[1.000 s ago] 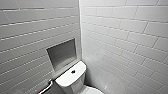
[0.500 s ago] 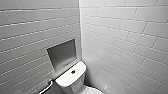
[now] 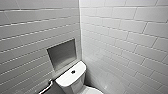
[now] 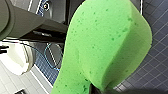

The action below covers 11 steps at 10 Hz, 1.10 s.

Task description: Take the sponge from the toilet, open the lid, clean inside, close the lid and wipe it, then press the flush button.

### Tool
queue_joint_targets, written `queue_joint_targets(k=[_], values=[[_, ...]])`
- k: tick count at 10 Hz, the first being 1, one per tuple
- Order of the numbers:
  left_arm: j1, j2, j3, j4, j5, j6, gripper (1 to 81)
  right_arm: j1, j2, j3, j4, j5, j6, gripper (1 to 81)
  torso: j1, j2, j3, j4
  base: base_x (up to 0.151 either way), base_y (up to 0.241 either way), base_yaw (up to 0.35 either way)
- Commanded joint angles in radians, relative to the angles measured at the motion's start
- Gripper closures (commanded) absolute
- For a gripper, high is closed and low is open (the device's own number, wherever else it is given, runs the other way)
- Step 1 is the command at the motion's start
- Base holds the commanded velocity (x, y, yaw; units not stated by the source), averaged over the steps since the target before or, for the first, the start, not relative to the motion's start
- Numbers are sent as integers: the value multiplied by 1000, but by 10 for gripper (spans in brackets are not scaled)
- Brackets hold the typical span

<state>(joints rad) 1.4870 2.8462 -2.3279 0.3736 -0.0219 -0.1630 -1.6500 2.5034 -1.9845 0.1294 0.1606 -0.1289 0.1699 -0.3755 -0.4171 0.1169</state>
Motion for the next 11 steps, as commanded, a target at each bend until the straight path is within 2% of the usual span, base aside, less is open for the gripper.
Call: queue_joint_targets(k=[1,5,7,8,9,11], values=[[-50,-264,342,-4,59,-38,10,5,-32,44,10,-46,2,811,0,0,0,0,0,0,0],[-75,-470,573,-62,68,-58,10,12,-32,47,10,-46,2,811,0,0,0,0,0,0,0],[-121,-548,671,-65,69,-53,10,12,-30,47,10,-46,2,811,0,0,0,0,0,0,0],[-165,-583,732,-85,92,-46,10,11,-29,46,10,-44,2,811,0,0,0,0,0,0,0],[-213,-620,796,-128,156,-15,10,12,-29,47,10,-46,2,811,0,0,0,0,0,0,0],[-286,-649,849,-292,204,146,10,11,-27,47,10,-44,0,811,0,0,0,0,0,0,0]])
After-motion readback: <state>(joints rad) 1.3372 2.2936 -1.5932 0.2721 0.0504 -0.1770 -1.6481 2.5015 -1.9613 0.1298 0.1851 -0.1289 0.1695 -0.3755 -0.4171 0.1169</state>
